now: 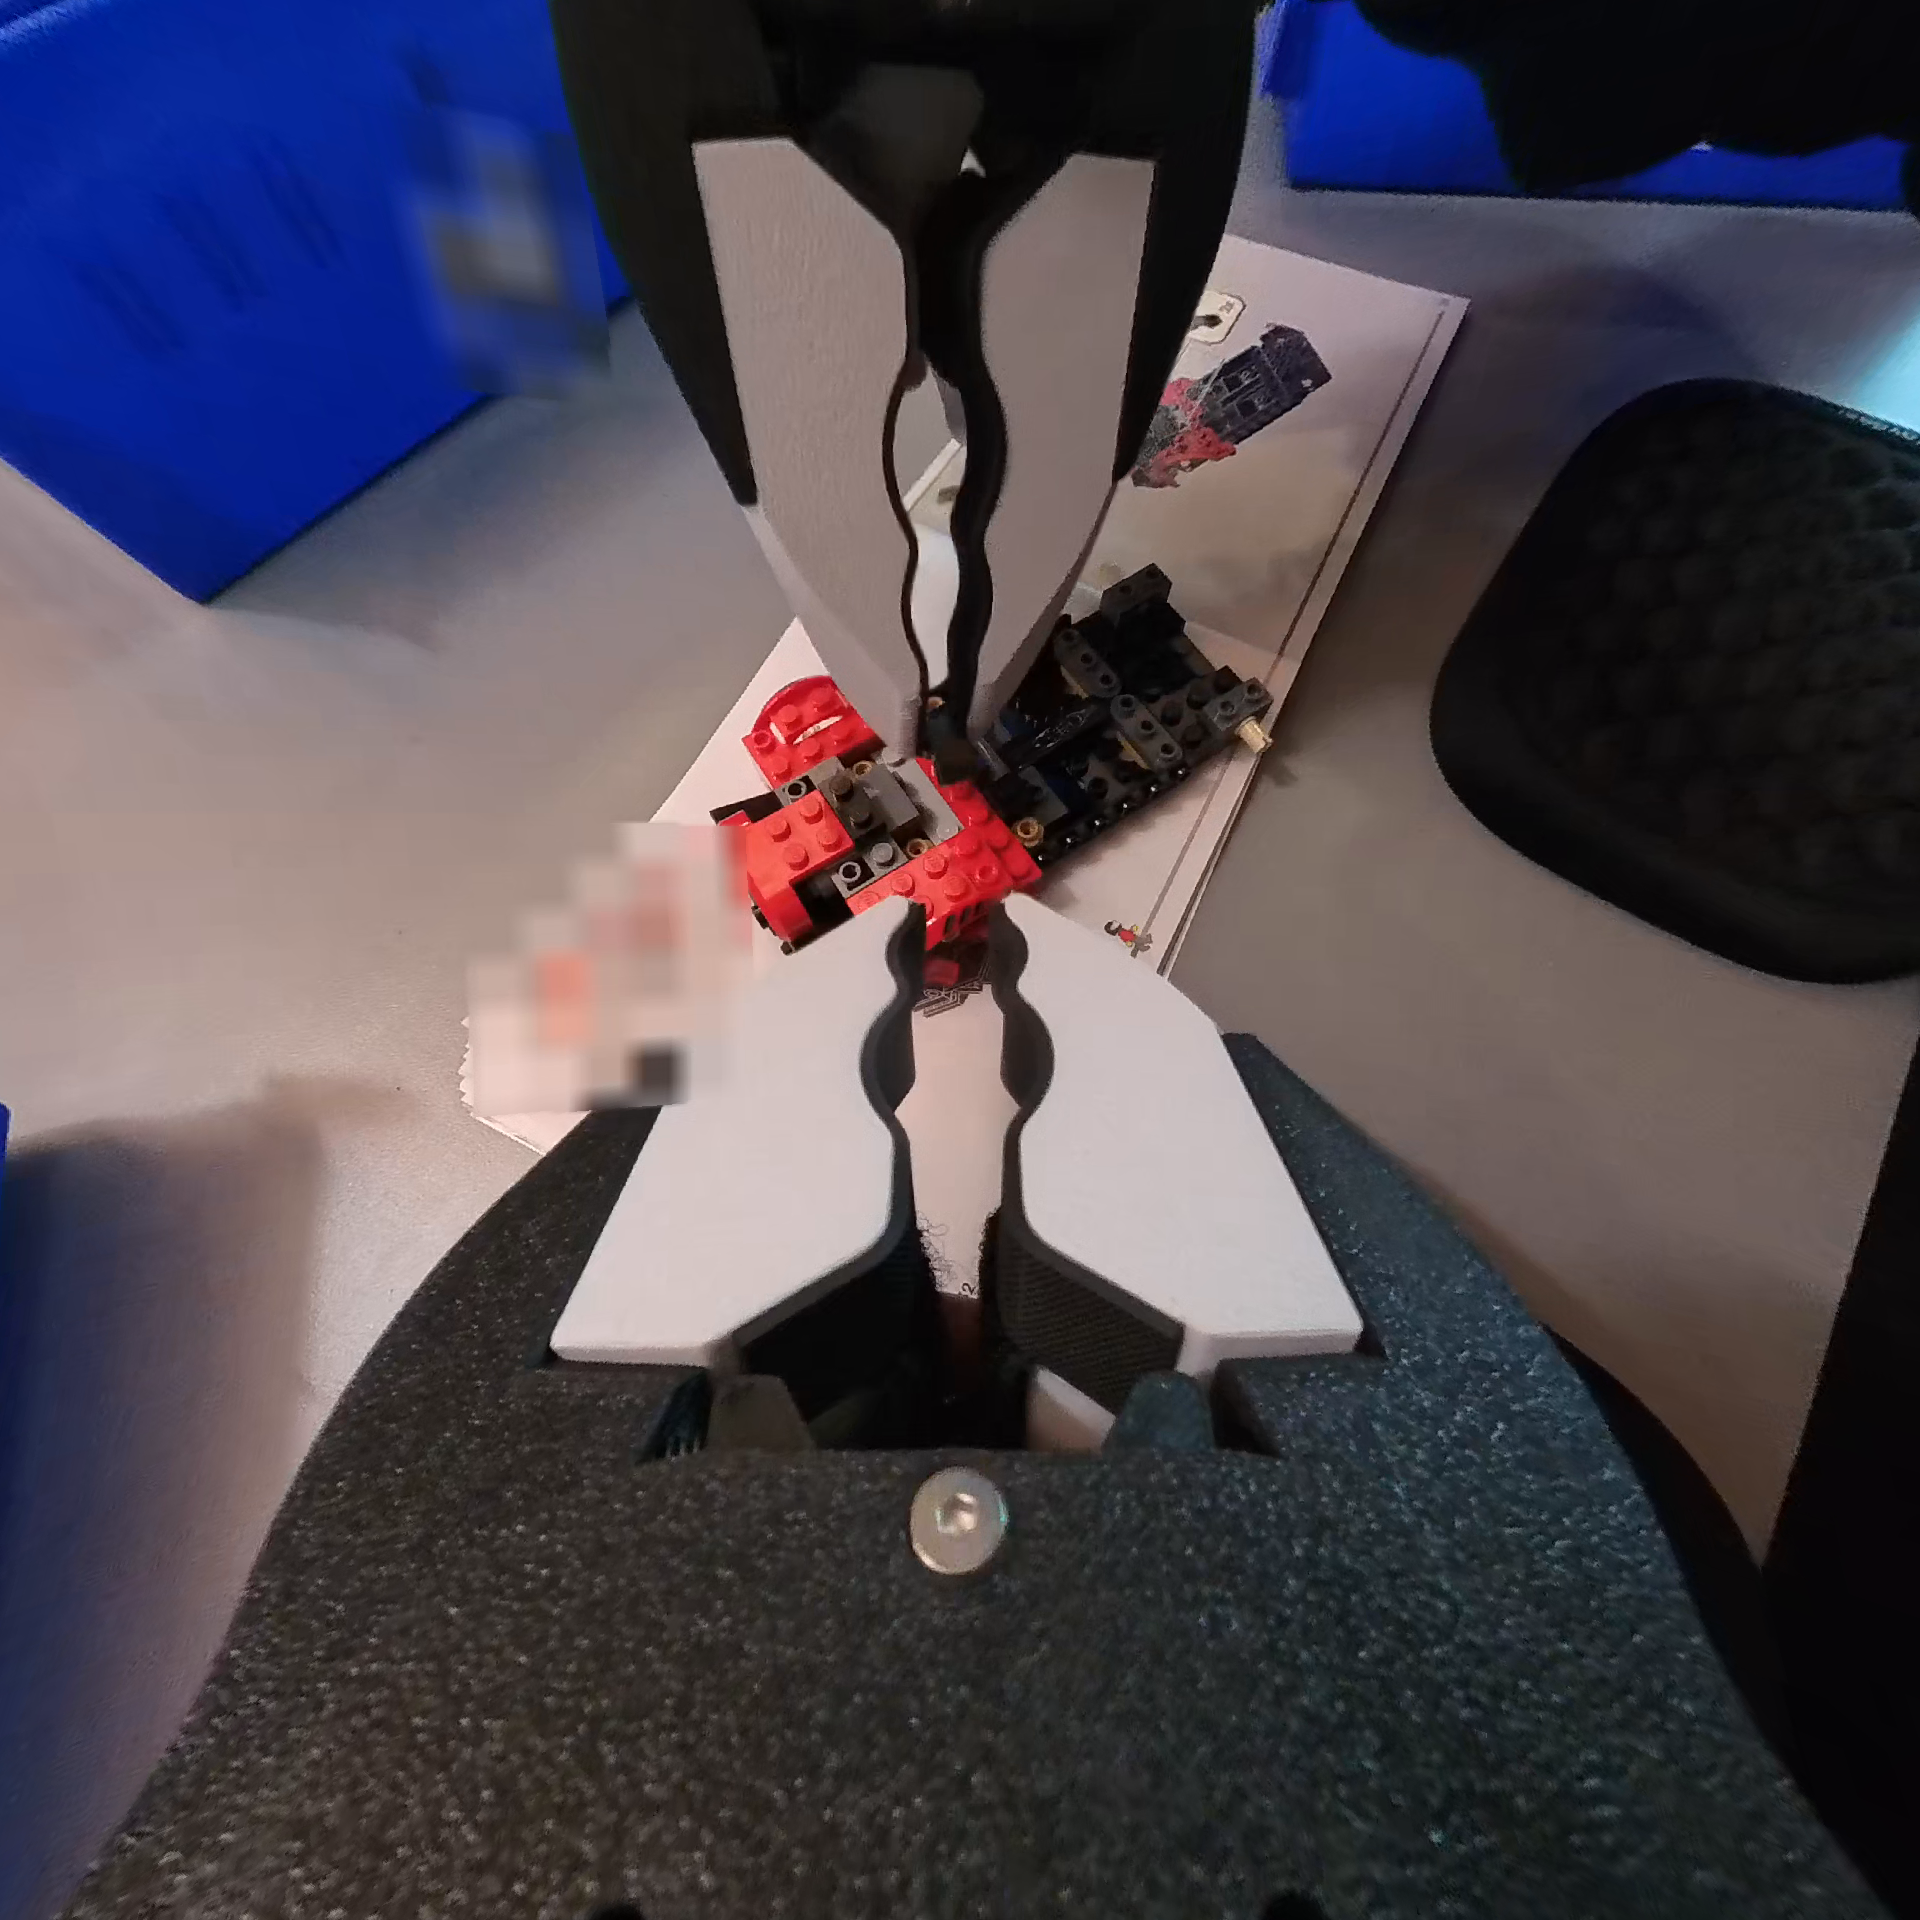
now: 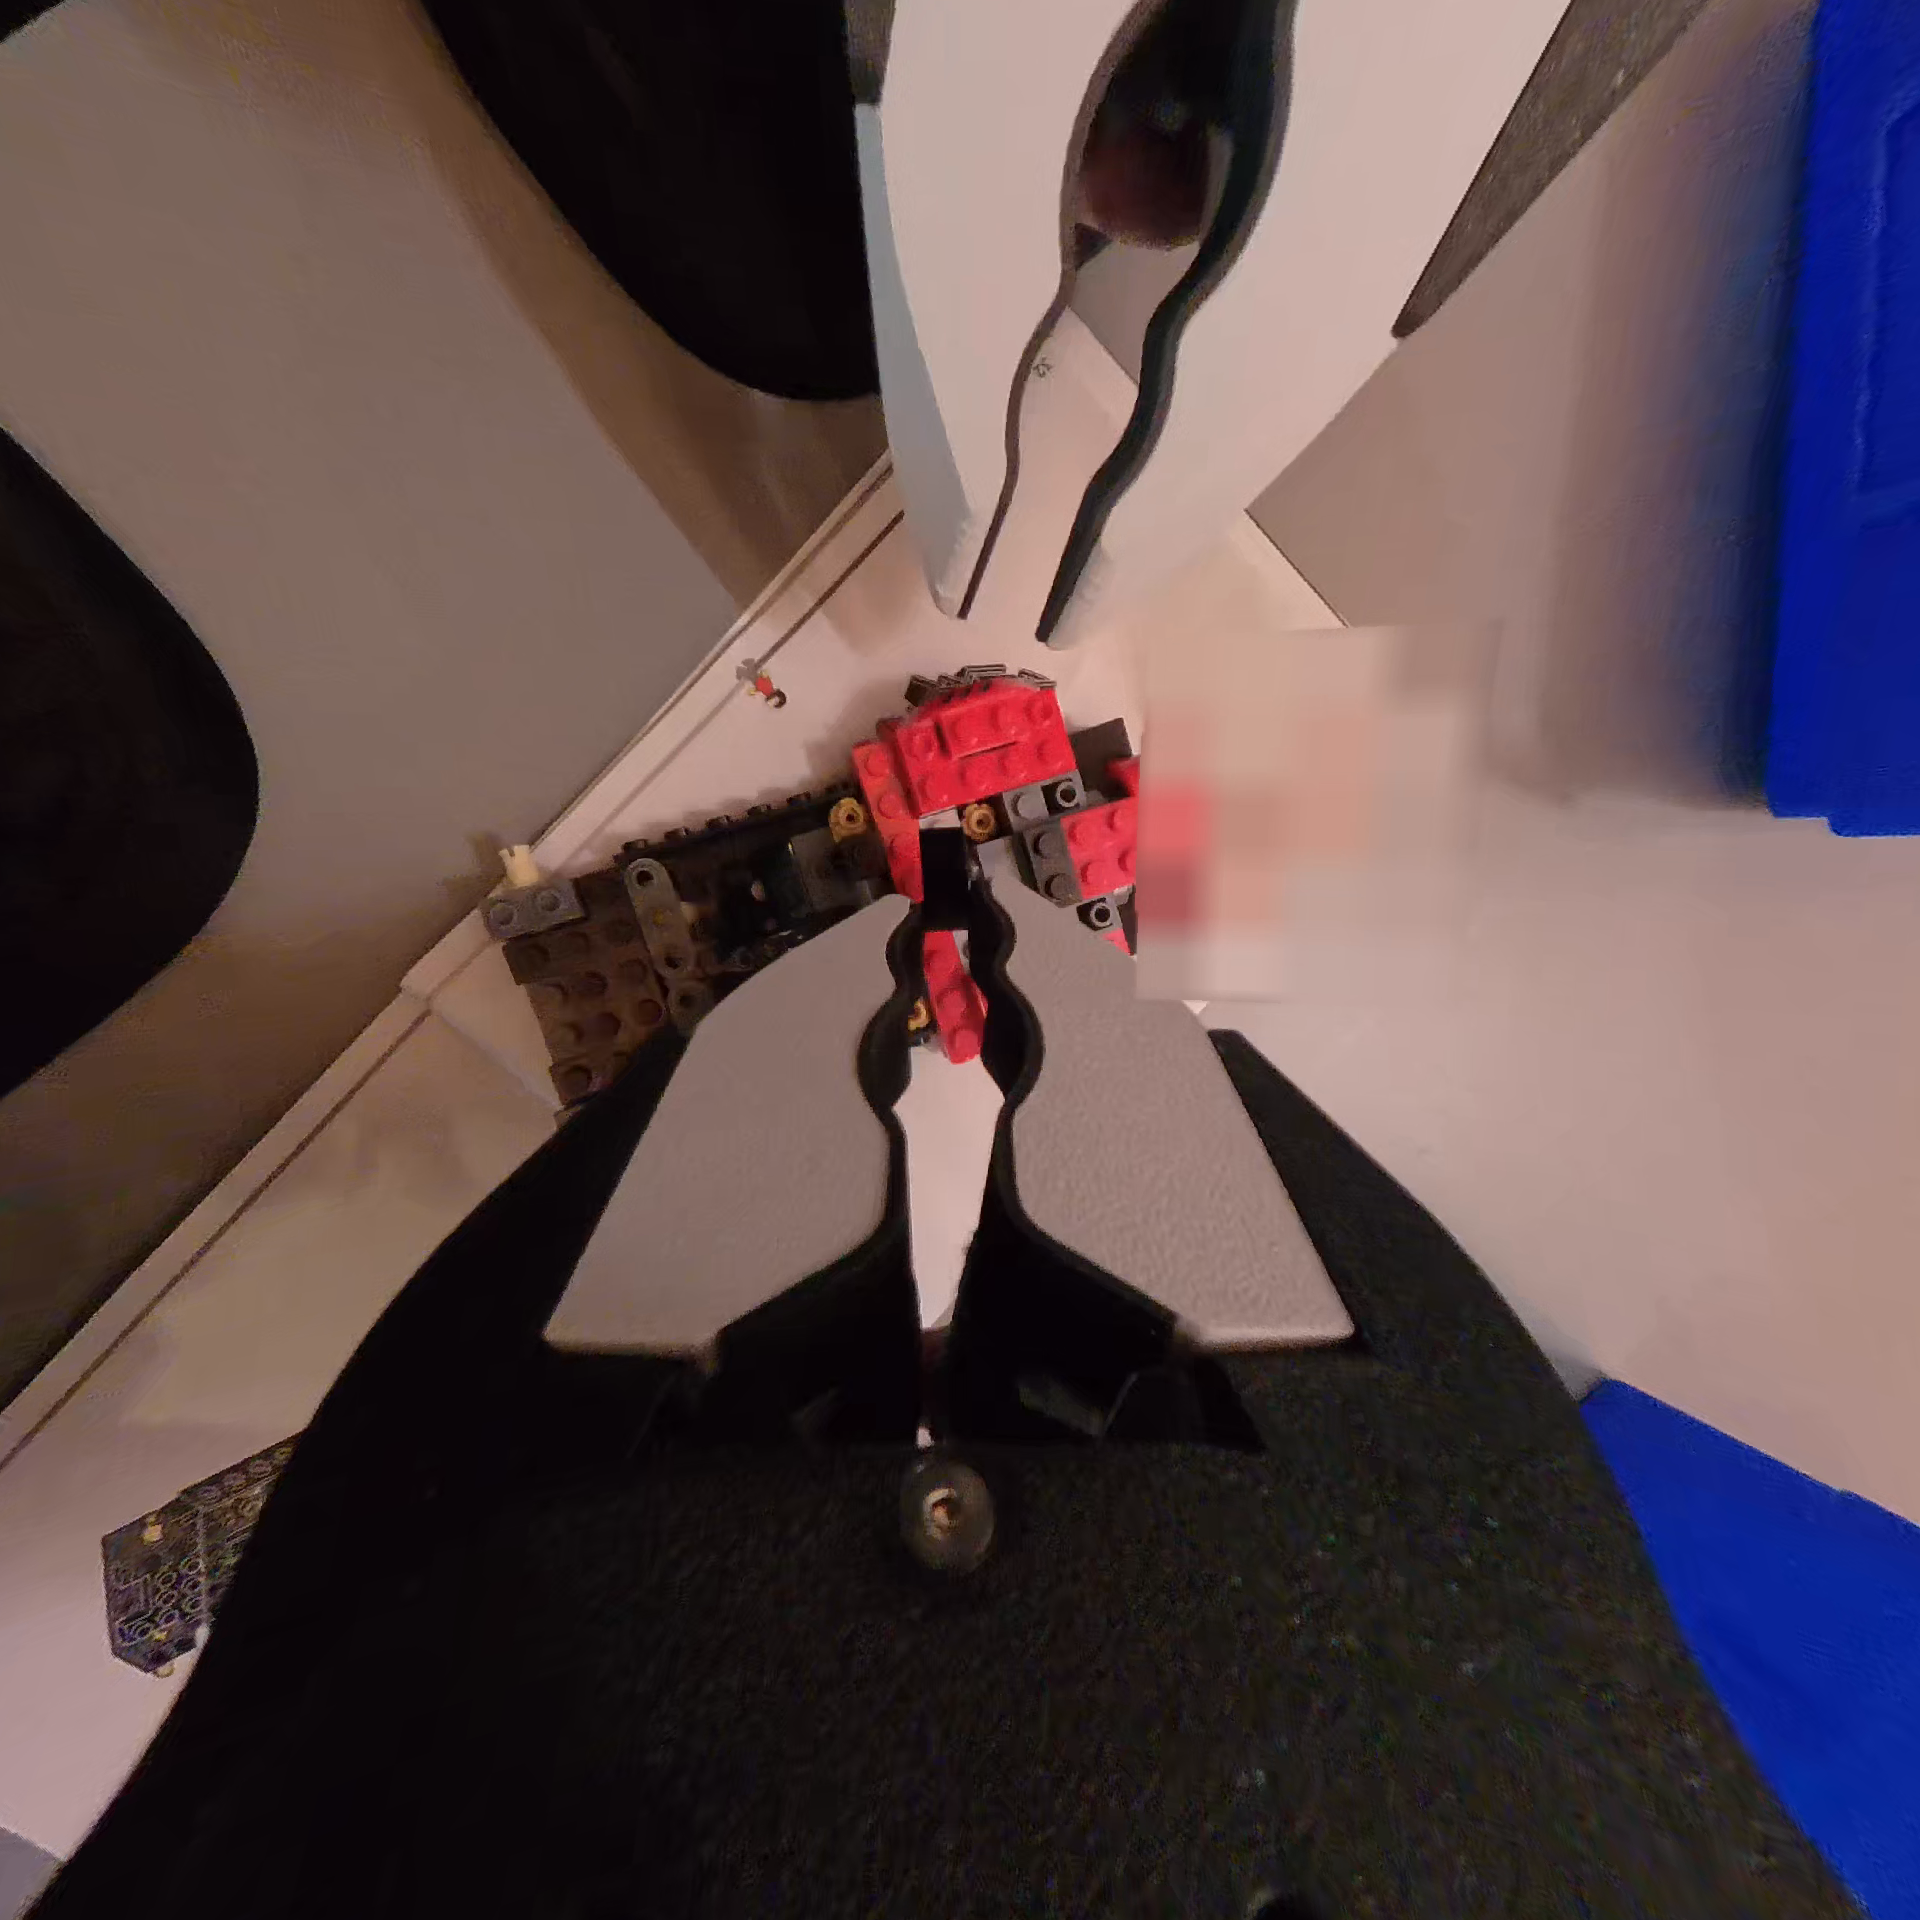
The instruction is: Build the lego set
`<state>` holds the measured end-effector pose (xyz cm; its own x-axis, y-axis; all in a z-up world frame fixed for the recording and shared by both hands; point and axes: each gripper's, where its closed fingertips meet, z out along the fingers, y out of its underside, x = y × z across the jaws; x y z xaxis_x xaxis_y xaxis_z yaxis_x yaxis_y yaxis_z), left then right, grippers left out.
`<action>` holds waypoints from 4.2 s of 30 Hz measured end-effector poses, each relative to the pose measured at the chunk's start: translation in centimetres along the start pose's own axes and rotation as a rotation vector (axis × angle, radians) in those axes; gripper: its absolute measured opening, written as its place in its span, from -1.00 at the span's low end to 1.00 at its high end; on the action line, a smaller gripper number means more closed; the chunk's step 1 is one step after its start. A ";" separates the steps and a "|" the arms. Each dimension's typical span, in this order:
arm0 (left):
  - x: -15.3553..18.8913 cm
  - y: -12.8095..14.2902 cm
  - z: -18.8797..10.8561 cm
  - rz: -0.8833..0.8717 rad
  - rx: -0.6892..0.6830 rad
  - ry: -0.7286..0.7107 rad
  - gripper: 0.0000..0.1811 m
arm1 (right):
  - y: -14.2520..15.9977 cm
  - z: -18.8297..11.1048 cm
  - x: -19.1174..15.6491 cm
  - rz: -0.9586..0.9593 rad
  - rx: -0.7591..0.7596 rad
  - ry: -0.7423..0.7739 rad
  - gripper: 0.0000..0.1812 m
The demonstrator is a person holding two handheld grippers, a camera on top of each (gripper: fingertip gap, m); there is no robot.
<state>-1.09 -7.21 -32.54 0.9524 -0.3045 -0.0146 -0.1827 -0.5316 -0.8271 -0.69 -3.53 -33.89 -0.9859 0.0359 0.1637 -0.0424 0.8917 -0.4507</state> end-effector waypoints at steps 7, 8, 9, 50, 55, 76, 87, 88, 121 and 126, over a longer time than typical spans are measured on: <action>0.1 0.4 0.4 0.017 -0.034 0.000 -0.90 | -0.2 0.7 -0.2 -0.011 -0.029 -0.038 -0.91; 0.1 0.5 0.5 0.015 -0.037 0.002 -0.90 | -0.3 0.8 -0.2 -0.010 -0.031 -0.042 -0.91; 0.1 0.5 0.5 0.014 -0.040 0.003 -0.90 | -0.3 0.8 -0.1 -0.011 -0.031 -0.044 -0.91; 1.0 -1.1 1.0 0.112 0.028 0.023 -0.91 | -0.6 1.6 0.0 -0.060 -0.099 -0.128 -0.91; 0.6 -1.1 2.4 0.133 -0.019 0.023 -0.95 | -0.5 1.6 0.0 -0.058 -0.099 -0.130 -0.91; 0.3 -0.2 3.0 0.093 -0.078 0.023 -1.00 | -0.5 1.6 0.0 -0.038 -0.085 -0.132 -0.91; 0.2 -0.1 2.9 0.077 -0.081 0.028 -1.00 | -0.4 1.3 0.1 -0.010 -0.069 -0.124 -0.89; 0.2 -0.1 2.9 0.075 -0.081 0.028 -1.00 | -0.4 1.2 0.1 -0.006 -0.068 -0.121 -0.89; 0.2 -0.1 2.9 0.064 -0.081 0.033 -1.00 | -0.7 1.2 -0.1 0.041 0.004 -0.095 -0.94; 0.1 -0.1 2.9 0.063 -0.081 0.034 -1.00 | -0.7 1.1 -0.1 0.047 0.008 -0.089 -0.94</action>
<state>-0.21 -4.87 -34.11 0.9298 -0.3652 -0.0454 -0.2627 -0.5722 -0.7769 -0.74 -4.62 -34.54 -0.9973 0.0369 0.0639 0.0032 0.8864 -0.4629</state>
